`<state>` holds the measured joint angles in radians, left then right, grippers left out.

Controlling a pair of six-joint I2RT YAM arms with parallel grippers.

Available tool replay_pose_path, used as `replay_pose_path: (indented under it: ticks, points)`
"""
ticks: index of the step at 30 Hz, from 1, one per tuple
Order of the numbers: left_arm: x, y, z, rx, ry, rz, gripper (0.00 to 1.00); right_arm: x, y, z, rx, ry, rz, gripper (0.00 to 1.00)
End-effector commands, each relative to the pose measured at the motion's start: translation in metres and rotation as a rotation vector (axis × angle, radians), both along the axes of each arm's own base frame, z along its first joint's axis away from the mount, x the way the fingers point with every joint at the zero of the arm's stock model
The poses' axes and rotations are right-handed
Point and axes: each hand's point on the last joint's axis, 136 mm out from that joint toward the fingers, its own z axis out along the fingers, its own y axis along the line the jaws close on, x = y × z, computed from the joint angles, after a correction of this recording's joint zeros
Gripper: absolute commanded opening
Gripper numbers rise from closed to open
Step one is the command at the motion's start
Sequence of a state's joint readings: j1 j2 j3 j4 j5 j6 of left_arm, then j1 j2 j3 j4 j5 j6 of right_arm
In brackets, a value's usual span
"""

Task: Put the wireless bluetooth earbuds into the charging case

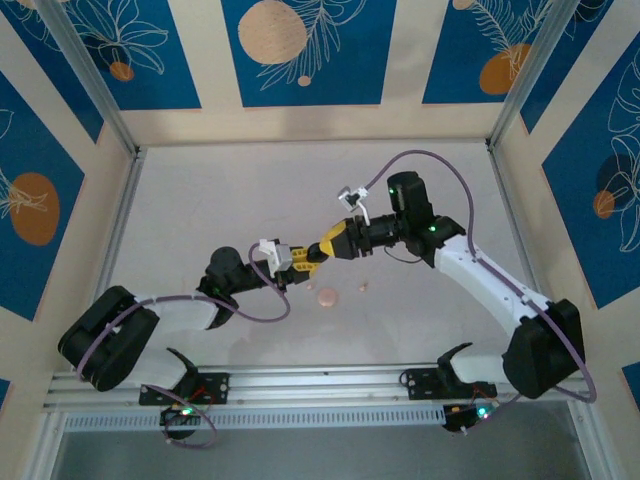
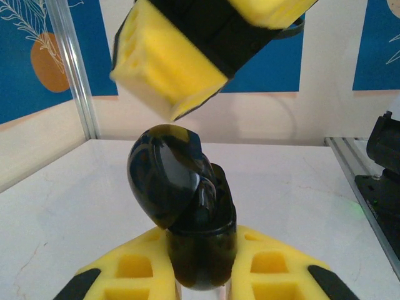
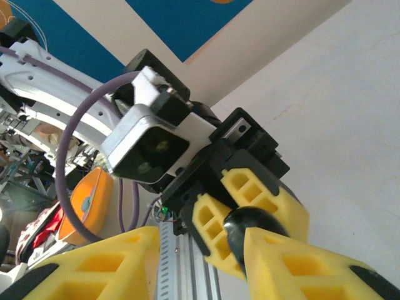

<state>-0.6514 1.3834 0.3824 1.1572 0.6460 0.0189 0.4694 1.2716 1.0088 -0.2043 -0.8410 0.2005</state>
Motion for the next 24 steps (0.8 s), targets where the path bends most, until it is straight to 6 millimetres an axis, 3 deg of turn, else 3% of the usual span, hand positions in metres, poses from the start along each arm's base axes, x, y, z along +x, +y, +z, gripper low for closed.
replay_pose_path:
  ticks: [1,8,15,24]
  points:
    - [-0.003,-0.003,0.013,-0.019,-0.047,-0.011,0.11,-0.002,-0.012,-0.001,-0.011,-0.026,-0.033,0.4]
    - [-0.005,-0.003,0.016,-0.021,-0.05,-0.015,0.11,0.011,-0.024,-0.001,-0.028,-0.092,-0.124,0.46]
    - [-0.005,-0.004,0.018,-0.023,-0.053,-0.02,0.11,0.018,-0.012,-0.003,-0.016,-0.047,-0.079,0.52]
    - [-0.006,-0.004,0.019,-0.019,-0.057,-0.021,0.11,0.013,0.004,-0.007,-0.011,-0.005,-0.005,0.52]
